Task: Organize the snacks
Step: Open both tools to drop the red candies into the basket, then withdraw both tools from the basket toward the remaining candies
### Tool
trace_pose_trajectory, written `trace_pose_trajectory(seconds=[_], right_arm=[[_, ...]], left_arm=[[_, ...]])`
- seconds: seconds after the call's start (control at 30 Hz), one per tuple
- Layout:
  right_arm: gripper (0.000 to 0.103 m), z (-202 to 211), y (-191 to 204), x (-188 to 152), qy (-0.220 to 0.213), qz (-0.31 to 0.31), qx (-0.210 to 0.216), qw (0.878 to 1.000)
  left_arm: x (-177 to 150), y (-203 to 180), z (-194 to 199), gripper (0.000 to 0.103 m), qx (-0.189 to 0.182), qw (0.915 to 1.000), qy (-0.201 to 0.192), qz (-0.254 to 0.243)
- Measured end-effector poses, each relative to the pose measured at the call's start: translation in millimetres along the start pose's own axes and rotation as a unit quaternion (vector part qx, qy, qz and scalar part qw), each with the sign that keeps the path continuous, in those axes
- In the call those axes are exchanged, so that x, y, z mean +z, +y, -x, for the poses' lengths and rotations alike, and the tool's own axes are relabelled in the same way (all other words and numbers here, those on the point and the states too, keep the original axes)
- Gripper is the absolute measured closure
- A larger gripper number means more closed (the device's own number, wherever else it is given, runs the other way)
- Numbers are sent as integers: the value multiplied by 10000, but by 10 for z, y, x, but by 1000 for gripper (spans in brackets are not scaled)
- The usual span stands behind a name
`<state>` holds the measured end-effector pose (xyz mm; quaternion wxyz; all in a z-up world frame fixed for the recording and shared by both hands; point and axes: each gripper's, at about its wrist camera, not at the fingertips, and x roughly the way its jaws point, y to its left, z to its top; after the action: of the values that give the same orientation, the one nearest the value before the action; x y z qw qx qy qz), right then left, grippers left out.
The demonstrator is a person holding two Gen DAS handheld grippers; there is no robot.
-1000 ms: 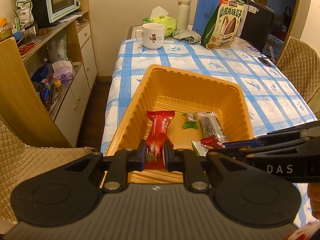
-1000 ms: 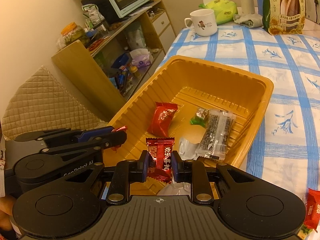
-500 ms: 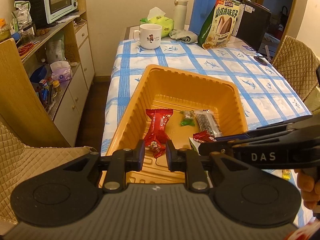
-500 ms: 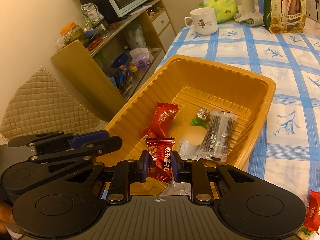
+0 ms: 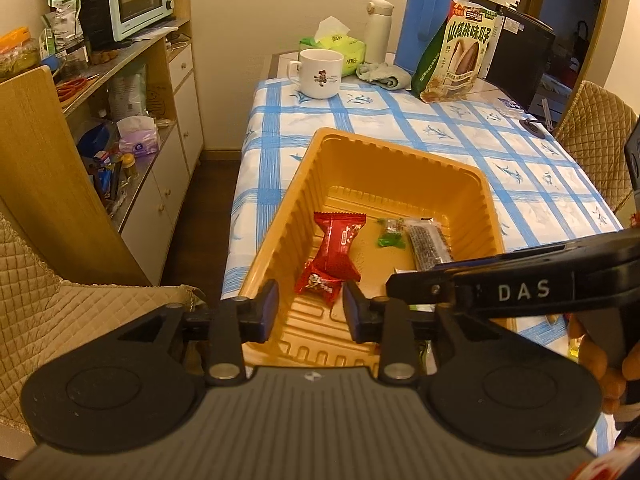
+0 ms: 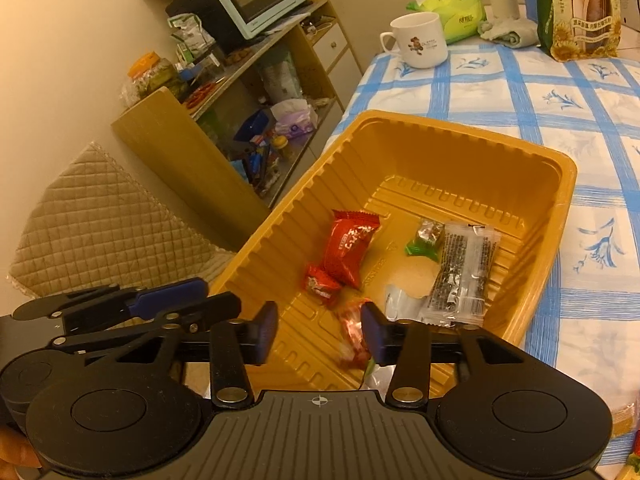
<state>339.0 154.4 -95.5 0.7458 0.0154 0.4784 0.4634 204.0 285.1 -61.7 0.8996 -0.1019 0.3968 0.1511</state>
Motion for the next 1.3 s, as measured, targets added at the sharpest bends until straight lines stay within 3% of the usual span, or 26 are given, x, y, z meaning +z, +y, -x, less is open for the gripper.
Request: trace_pose_trajectory(seconds=[0.2, 0.57, 0.9, 1.3], right_arm=[[44, 70, -48, -30, -9, 39, -160, 9999], [30, 370, -142, -155, -206, 198, -296, 9992], [18, 813, -212, -341, -454, 388, -334, 9977], [13, 1448, -419, -630, -678, 565, -336, 9955]], left_arm=[[-25, -5, 28, 67, -6, 10000, 10, 17], [-121, -116, 182, 40, 58, 10000, -48, 37], [-214, -378, 463, 31, 97, 9998, -183, -2], [-403, -885, 835, 29, 47, 9996, -287, -68]])
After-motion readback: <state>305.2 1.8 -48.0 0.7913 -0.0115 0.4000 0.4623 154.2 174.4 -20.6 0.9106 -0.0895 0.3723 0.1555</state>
